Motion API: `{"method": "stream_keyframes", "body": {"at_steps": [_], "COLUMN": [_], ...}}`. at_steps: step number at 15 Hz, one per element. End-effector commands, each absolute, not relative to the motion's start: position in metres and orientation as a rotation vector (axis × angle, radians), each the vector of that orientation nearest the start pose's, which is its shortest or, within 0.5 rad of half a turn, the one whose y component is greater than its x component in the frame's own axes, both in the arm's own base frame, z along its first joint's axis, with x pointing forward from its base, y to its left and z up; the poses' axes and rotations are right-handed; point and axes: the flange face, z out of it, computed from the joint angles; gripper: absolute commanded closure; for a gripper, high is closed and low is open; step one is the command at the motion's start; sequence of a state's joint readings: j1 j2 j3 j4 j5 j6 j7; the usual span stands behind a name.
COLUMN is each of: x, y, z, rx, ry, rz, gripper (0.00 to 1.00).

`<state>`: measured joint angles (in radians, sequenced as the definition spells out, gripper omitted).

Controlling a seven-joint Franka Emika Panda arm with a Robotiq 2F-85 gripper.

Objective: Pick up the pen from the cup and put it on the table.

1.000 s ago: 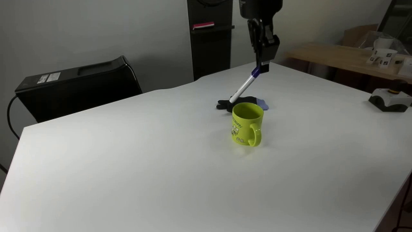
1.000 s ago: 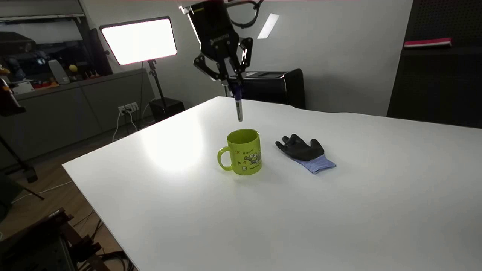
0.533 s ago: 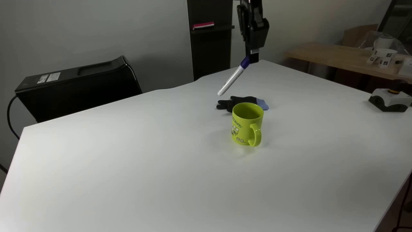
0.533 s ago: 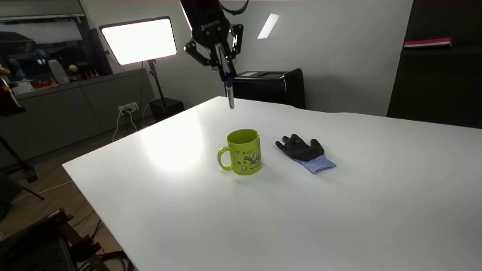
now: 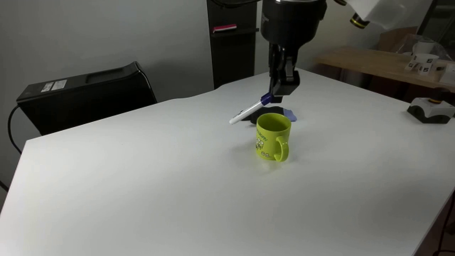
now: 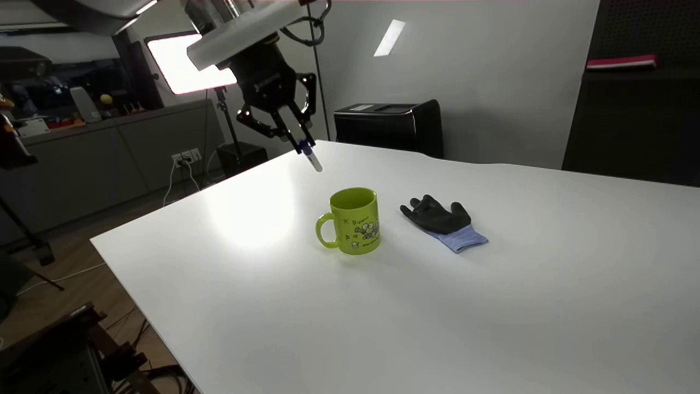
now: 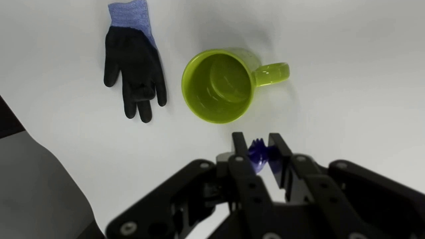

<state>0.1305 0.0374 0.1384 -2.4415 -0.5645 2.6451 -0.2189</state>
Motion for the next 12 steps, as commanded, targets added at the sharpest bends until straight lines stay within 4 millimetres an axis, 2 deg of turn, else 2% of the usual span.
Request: {"method": "stream_keyframes", "body": {"at_steps": [1,4,7,9,12], "x": [0.424,0.388,0.362,0.352,0.347], "y": [0.145,0.154,0.163,0.165,0.160], "z": [0.293,0.264,0.239,0.226,0.213], "rx": [-3.107,-3.113,-3.066,-3.046,-3.039], "ry": [-1.579,-1.646,-1.684,-1.724,-1.753], "rz": [-0.418,-0.312,-0.216,-0.140,-0.078], "gripper": [0.95,0.95,0.95,0.95,0.95]}}
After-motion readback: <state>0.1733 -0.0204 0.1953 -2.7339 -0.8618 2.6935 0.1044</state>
